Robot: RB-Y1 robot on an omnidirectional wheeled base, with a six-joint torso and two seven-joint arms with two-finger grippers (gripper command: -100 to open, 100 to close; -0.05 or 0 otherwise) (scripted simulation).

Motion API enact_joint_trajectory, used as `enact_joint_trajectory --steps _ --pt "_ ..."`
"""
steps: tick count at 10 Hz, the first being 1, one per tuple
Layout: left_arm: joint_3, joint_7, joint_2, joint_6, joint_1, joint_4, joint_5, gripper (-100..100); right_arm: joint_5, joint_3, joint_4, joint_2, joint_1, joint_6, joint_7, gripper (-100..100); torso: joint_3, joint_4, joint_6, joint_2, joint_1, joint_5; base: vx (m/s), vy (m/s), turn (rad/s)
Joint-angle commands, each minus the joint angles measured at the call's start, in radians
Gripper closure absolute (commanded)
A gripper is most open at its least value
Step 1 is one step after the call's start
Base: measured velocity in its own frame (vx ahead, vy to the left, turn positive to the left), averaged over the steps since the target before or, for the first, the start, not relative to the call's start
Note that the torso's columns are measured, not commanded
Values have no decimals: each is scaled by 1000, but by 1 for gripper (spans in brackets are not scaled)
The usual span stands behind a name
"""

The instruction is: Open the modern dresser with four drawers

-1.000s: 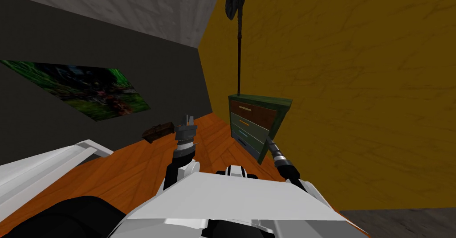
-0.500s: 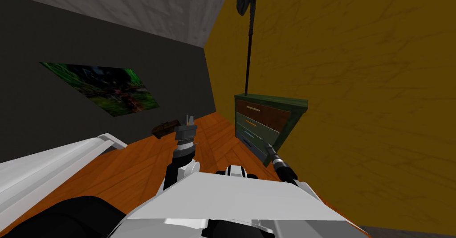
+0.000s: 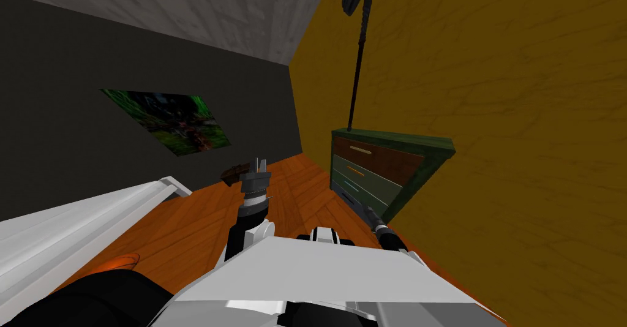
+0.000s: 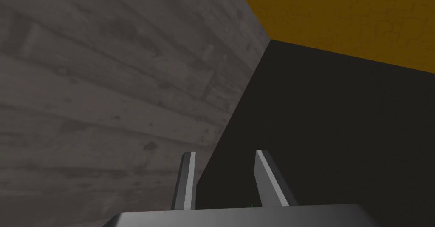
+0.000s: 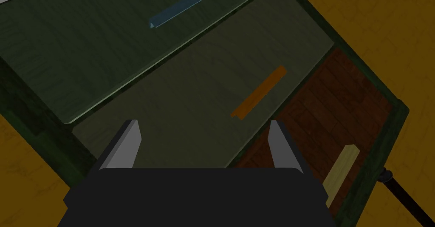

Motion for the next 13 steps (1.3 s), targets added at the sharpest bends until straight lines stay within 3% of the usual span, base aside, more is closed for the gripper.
enact_joint_trajectory --steps 1,2,4,5,6,7,8,9,10,11,13 --pt "0 0 0 0 0 0 0 0 18 13 8 -6 4 50 9 -100 0 0 0 0 -1 0 13 46 7" --pt "0 0 0 0 0 0 0 0 53 28 55 -20 -5 88 24 -100 0 0 0 0 -4 -1 7 84 144" --pt "0 0 0 0 0 0 0 0 53 28 55 -20 -5 100 24 -100 -1 0 0 -1 0 0 13 62 53" --pt "0 0 0 0 0 0 0 0 87 43 103 -35 -16 141 40 -100 -1 0 0 -1 -2 0 19 87 134" --pt "0 0 0 0 0 0 0 0 87 43 103 -35 -16 150 40 -100 -1 0 0 -1 1 0 26 92 104" --pt "0 0 0 0 0 0 0 0 121 57 150 -50 -28 185 56 -100 -1 0 0 -1 1 1 42 98 135" --pt "0 0 0 0 0 0 0 0 121 57 150 -50 -28 199 56 -100 -1 0 0 -2 1 0 34 92 108" --pt "0 0 0 0 0 0 0 0 155 70 199 -66 -41 226 72 -100 -1 0 0 -1 -1 0 33 123 184" --pt "0 0 0 0 0 0 0 0 155 70 199 -66 -41 248 72 -100 0 0 0 -1 1 0 31 89 73" --pt "0 0 0 0 0 0 0 0 187 82 247 -83 -54 273 89 -100 0 0 1 0 -2 0 30 82 144" --pt "0 0 0 0 0 0 0 0 187 82 247 -83 -54 296 89 -100 0 0 1 0 -2 0 24 42 42"
